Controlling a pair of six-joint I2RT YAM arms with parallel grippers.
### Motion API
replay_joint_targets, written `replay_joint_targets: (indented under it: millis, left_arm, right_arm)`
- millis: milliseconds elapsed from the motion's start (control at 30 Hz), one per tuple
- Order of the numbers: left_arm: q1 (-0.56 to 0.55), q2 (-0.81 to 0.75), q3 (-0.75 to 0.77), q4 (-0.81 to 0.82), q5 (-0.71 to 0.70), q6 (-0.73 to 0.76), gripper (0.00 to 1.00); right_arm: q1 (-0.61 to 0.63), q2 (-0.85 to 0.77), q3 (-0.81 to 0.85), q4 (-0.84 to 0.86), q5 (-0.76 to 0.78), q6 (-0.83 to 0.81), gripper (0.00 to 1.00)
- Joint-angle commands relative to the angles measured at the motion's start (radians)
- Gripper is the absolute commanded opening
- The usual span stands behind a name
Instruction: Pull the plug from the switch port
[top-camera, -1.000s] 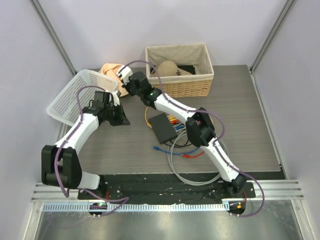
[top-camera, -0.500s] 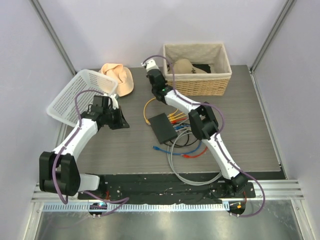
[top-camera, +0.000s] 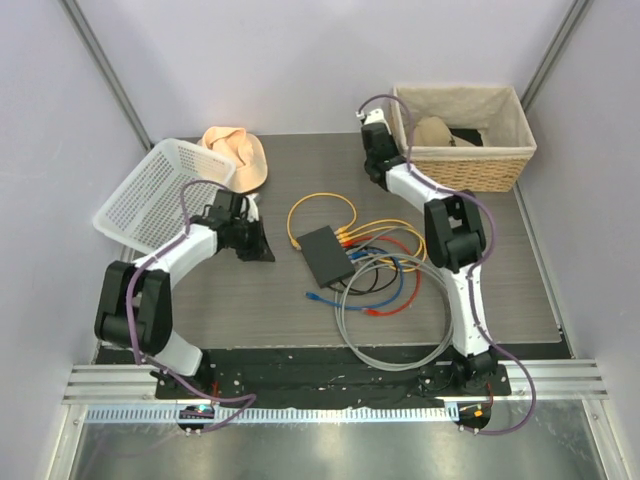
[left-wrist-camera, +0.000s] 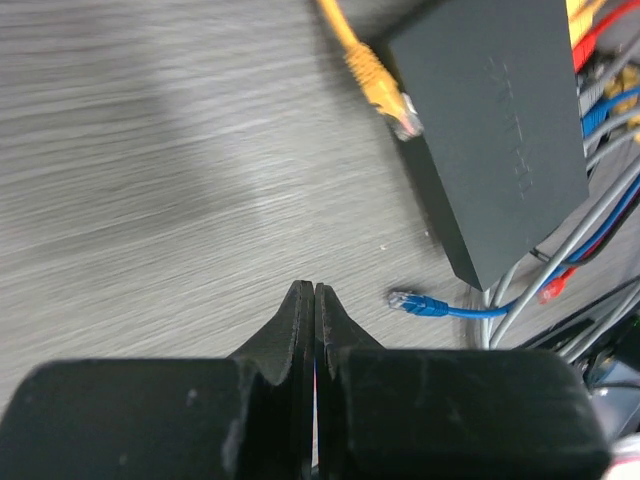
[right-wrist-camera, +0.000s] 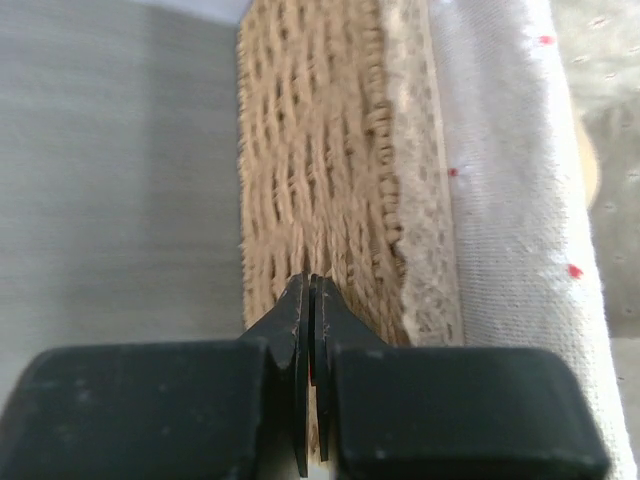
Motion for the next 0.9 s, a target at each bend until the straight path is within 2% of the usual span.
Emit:
replay_joint_targets:
  millis: [0, 33, 67, 133, 167, 233, 267, 400, 533, 700, 867]
  left_arm:
    - [-0.088, 0.065, 0.031, 0.062, 0.049, -0.015, 0.01]
    - [-0.102, 0.085, 0.037, 0.061, 0.063, -0.014, 0.01]
    - [-0.121, 0.101, 0.059, 0.061, 0.072, -0.009, 0.01]
    - [-0.121, 0.157, 0.089, 0.036, 0.071, 0.001, 0.00]
    - [-0.121, 0.170, 0.124, 0.022, 0.063, 0.009, 0.00]
    - [-0.116, 0.188, 0.148, -0.005, 0.063, 0.030, 0.00]
    - [-0.113, 0.185, 0.152, -0.008, 0.057, 0.038, 0.00]
    - [-0.081, 0.142, 0.125, -0.008, 0.019, 0.060, 0.00]
    - [-0.020, 0.076, 0.091, -0.016, 0.008, 0.070, 0.00]
    - [0.051, -0.034, 0.024, 0.045, 0.017, 0.084, 0.00]
    - [0.063, -0.151, -0.027, 0.074, 0.022, 0.110, 0.00]
  right_arm:
    - [-0.006, -0.263, -0.144, -0.072, -0.204, 0.018, 0.01]
    - [-0.001, -0.349, -0.193, -0.098, -0.261, 0.026, 0.01]
    - [0.009, -0.403, -0.239, -0.168, -0.430, 0.016, 0.01]
    - [0.016, -0.546, -0.376, -0.256, -0.622, -0.008, 0.01]
    - [0.026, -0.590, -0.451, -0.375, -0.827, -0.090, 0.01]
    - [0.051, -0.711, -0.526, -0.484, -0.995, -0.196, 0.01]
    - [0.080, -0.743, -0.596, -0.582, -1.102, -0.302, 0.01]
    - [0.201, -0.851, -0.749, -0.666, -1.105, -0.372, 0.01]
    - [0.243, -0.879, -0.839, -0.585, -1.030, -0.304, 0.01]
    - [0.240, -0.820, -0.838, -0.554, -0.924, -0.316, 0.01]
    - [0.241, -0.728, -0.775, -0.549, -0.896, -0.344, 0.01]
